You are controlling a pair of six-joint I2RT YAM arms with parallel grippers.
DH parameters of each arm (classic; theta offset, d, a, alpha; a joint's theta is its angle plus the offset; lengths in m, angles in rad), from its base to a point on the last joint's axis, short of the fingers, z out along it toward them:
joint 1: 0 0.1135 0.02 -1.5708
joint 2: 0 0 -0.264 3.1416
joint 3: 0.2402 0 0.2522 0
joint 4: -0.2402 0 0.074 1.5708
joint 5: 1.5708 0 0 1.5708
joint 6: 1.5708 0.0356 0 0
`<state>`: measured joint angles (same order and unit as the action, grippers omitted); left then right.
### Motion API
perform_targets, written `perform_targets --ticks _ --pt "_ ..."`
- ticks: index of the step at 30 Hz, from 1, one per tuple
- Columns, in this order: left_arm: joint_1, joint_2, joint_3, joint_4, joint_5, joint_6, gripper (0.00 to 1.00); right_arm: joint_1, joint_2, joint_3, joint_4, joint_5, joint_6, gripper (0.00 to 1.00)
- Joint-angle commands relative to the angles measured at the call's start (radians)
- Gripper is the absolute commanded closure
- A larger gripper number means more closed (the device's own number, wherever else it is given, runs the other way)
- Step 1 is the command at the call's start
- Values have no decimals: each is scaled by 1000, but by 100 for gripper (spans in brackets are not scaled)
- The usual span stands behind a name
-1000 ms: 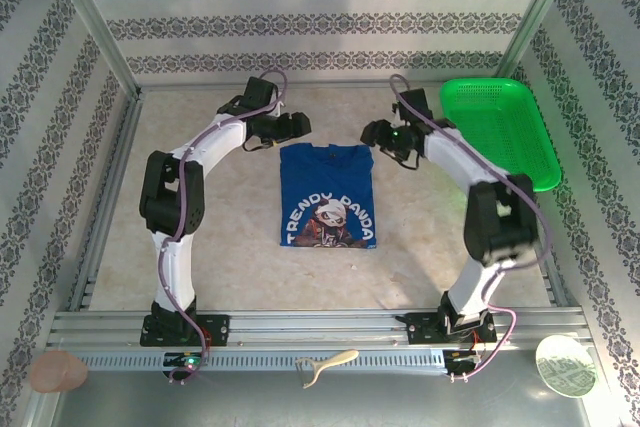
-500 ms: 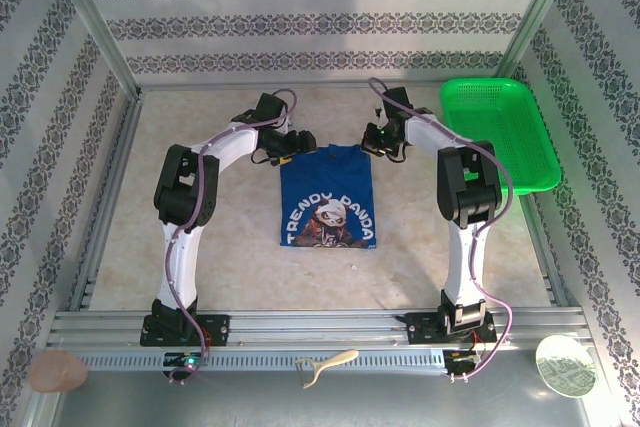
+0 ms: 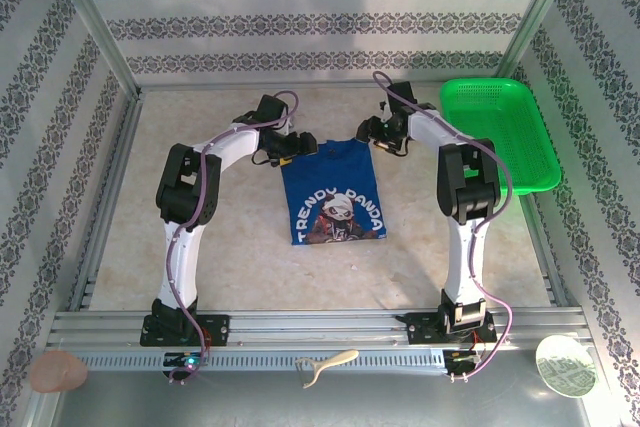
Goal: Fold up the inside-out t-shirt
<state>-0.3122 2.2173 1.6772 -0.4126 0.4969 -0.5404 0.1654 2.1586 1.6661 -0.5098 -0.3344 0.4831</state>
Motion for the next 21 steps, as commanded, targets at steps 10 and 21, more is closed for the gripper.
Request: perform_targets --ticks 10,21 --pt "89 -142 -14 -18 -84 46 0 -71 -284 -147 151 -47 -8 3" --pt "96 -75 -75 -11 -52 11 1 -73 -88 -185 158 -138 7 18"
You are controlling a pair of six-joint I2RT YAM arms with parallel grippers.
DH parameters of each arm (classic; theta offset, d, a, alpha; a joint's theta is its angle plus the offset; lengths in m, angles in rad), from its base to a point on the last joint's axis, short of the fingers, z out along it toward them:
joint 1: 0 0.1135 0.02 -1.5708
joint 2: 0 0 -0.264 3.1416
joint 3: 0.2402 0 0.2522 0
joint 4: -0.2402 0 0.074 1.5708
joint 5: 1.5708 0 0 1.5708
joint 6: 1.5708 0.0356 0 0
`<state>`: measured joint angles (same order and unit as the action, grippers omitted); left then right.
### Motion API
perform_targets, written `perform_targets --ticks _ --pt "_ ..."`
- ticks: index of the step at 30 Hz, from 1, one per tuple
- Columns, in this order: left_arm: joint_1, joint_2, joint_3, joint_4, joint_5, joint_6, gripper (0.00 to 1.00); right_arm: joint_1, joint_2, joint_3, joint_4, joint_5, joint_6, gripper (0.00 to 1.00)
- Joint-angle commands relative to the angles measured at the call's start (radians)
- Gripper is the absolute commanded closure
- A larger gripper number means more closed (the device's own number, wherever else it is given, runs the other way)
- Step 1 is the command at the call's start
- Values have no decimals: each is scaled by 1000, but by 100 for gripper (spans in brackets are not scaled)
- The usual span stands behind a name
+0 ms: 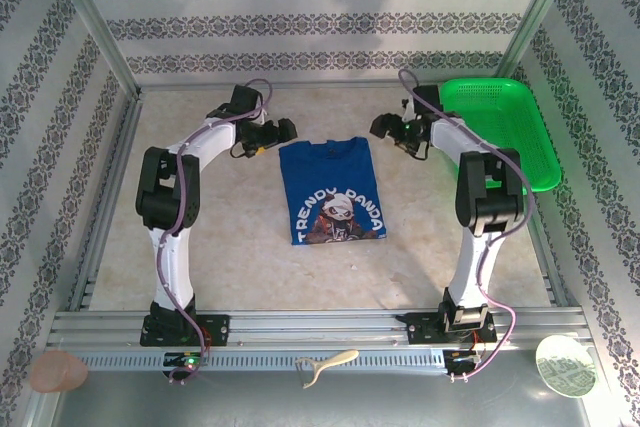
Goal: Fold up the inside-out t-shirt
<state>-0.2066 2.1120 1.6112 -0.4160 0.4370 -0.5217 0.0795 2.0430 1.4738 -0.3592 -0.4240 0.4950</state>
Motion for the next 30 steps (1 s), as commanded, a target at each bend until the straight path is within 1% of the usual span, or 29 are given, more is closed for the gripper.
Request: perform_targets --ticks 1,6,12,14,17,22,24,26,30 --pt "-14 41 -3 -10 10 -9 0 18 42 13 9 -52 -7 19" --pt "-52 109 48 -25 20 -27 0 62 113 56 5 -67 -10 19" --pt "-110 135 17 42 29 -83 0 127 176 86 20 -101 4 23" --pt "-133 126 -9 63 29 -97 0 147 185 86 23 -111 5 24" --pt "-158 97 -95 129 26 -142 0 164 185 63 38 -119 7 25" --pt "-191 31 -275 298 33 -252 1 161 163 -13 105 -146 42 28" --pt "-204 16 -314 354 37 -287 2 163 158 -25 117 -155 47 29" --pt "-220 14 -315 376 44 -300 3 166 154 -30 120 -160 48 30" --pt "-249 34 -268 364 47 -305 4 168 159 -24 114 -164 49 32"
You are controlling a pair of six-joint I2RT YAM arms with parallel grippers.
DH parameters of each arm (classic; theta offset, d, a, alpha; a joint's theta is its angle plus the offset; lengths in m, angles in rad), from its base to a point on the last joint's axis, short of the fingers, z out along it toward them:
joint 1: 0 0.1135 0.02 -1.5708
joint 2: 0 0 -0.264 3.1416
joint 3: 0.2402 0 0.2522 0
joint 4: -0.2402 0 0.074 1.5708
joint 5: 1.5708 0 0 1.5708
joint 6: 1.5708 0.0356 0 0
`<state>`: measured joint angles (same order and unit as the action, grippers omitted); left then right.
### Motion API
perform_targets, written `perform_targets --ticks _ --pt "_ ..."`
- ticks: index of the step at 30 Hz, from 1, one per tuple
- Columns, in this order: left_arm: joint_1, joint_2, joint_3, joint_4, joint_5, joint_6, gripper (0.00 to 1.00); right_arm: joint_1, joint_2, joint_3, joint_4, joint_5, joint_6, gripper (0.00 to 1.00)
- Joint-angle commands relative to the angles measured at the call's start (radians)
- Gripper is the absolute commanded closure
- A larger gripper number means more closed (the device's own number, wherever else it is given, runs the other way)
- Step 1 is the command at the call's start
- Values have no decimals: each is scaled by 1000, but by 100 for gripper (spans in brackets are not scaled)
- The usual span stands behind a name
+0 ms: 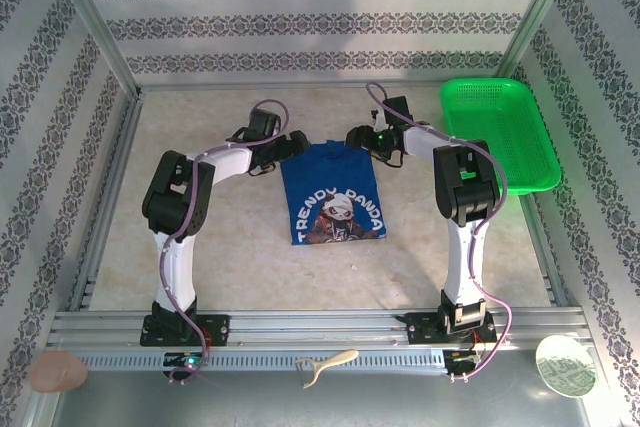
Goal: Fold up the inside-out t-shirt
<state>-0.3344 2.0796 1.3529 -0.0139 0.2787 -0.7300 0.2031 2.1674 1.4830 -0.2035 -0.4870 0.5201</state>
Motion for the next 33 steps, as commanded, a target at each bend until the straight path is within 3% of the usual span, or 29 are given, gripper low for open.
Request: perform_targets --ticks 1,11,17,19,25,27,30,32,33 --pt "-129 69 -3 -40 205 -103 4 44 35 -33 -46 -101 25 32" --pt "-158 74 -73 32 155 -166 6 39 46 -50 -33 -135 48 37" --pt "-82 124 -71 139 230 -179 22 25 67 -29 -33 -171 45 56" --pt "-65 141 -47 107 238 -162 26 19 72 -22 -33 -179 48 59" --pt "-86 210 92 -135 250 -22 21 14 94 5 -29 -185 65 61" --pt "-98 233 108 -159 258 -6 28 14 97 10 -20 -193 70 68" --pt "-106 254 100 -145 254 -8 49 6 98 11 -12 -213 89 87" --pt "-103 253 74 -96 249 -12 66 -3 83 -10 6 -223 108 100" --pt "-98 250 65 -79 251 -14 76 -7 73 -25 19 -226 116 100"
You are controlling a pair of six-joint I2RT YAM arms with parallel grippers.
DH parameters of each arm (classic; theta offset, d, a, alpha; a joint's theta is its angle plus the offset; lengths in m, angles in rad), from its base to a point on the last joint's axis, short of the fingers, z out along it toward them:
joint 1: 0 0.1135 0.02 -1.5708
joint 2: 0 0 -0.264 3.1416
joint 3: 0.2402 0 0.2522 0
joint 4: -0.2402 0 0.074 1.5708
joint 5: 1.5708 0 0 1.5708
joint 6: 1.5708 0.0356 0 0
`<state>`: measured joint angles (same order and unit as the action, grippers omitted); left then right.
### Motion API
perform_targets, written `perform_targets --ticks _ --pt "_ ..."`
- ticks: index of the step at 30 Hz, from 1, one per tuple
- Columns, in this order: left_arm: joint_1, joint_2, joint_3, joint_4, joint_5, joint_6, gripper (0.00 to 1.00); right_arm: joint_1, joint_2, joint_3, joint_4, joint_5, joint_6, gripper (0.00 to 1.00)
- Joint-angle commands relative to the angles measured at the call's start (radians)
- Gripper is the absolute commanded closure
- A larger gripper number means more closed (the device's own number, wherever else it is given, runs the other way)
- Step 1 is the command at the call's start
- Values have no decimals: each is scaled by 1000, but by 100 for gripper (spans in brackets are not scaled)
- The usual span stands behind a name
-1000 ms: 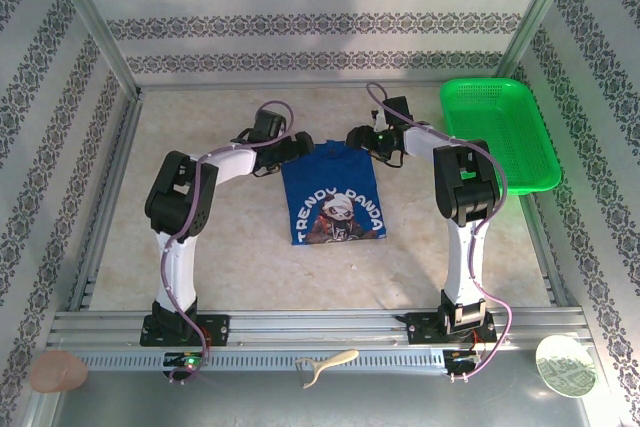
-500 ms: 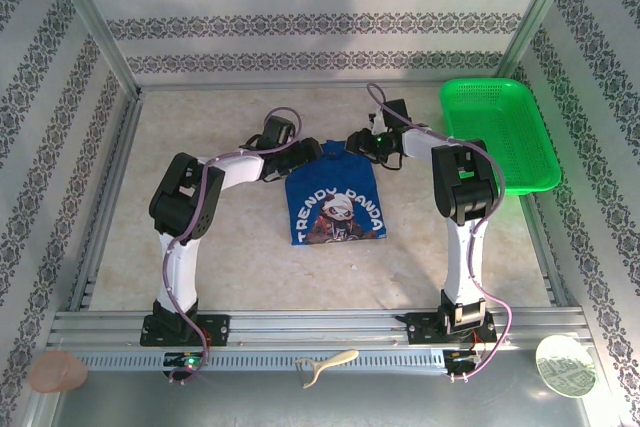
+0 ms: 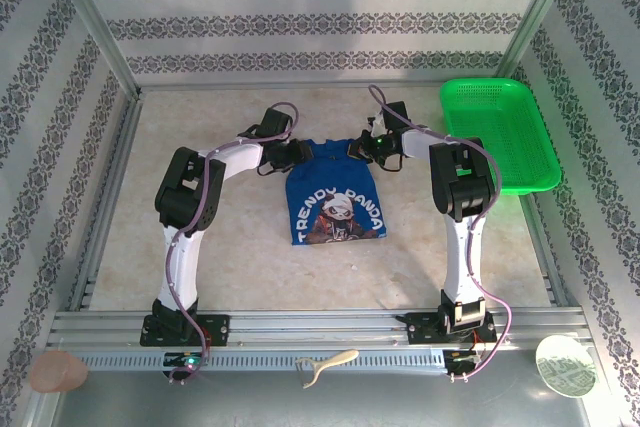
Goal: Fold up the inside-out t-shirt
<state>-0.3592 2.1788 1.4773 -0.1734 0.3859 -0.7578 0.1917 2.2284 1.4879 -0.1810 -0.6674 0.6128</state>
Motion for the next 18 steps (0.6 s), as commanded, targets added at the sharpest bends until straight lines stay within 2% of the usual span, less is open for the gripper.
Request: perform_targets --ticks 1,2,8,14,18 --pt "-66 145 -67 103 150 6 88 -4 -5 -53 18 -49 42 100" --pt "-55 134 -78 136 159 -5 100 -12 -23 -78 50 -55 67 100" --pt "3 64 -82 289 182 -56 100 -43 -81 -115 207 -85 216 100" --pt "52 129 92 321 239 -88 100 -47 -21 68 238 -99 311 100" --pt "85 155 308 231 244 -56 100 -60 23 267 221 -108 362 100"
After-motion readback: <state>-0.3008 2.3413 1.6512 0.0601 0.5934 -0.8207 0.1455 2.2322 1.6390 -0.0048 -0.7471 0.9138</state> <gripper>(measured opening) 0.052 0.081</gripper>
